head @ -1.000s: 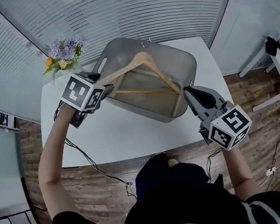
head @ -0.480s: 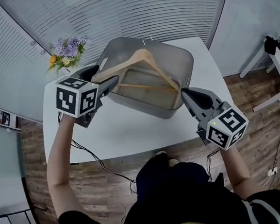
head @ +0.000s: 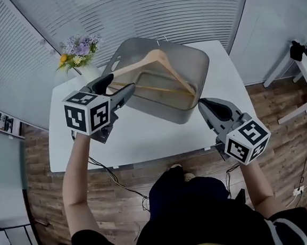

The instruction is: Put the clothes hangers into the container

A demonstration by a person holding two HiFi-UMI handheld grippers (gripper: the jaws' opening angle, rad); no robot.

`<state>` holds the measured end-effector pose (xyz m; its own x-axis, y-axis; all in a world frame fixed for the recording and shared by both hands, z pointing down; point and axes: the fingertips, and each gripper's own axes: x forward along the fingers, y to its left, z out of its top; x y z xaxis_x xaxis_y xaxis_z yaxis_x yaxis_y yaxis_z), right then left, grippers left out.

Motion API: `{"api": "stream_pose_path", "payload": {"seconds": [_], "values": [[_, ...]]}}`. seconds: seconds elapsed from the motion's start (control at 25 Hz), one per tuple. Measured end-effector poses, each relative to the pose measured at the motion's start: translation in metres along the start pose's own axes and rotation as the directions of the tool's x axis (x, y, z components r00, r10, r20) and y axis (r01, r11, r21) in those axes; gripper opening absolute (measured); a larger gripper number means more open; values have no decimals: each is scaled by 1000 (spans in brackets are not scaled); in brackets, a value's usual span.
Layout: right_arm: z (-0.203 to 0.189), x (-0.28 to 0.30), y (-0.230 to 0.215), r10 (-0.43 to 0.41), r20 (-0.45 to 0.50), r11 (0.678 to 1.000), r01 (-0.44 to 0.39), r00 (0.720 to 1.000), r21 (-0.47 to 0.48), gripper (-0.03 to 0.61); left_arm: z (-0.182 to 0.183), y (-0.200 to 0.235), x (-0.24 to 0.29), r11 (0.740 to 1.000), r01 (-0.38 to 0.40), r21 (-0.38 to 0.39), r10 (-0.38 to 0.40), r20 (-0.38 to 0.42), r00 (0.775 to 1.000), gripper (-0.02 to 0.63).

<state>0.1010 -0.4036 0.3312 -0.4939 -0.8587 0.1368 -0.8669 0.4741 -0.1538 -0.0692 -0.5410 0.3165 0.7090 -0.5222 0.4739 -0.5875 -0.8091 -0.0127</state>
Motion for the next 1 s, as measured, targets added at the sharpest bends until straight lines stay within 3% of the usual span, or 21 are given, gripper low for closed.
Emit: {"api": "stream_pose_path", "payload": {"seconds": [0.36, 0.68, 1.0], "values": [[-9, -33, 6, 17, 8, 1000, -17, 1000, 2, 29, -7, -38, -24, 995, -24, -96, 35, 122, 992, 299], [-22, -57, 1, 20, 15, 1000, -19, 1000, -18, 29, -7, -80, -41, 988, -70, -139, 105, 257, 961, 271], [-36, -69, -3, 27, 22, 999, -26, 999, -22, 29, -22, -110, -53, 980, -73, -187, 131, 318, 939, 230]]}}
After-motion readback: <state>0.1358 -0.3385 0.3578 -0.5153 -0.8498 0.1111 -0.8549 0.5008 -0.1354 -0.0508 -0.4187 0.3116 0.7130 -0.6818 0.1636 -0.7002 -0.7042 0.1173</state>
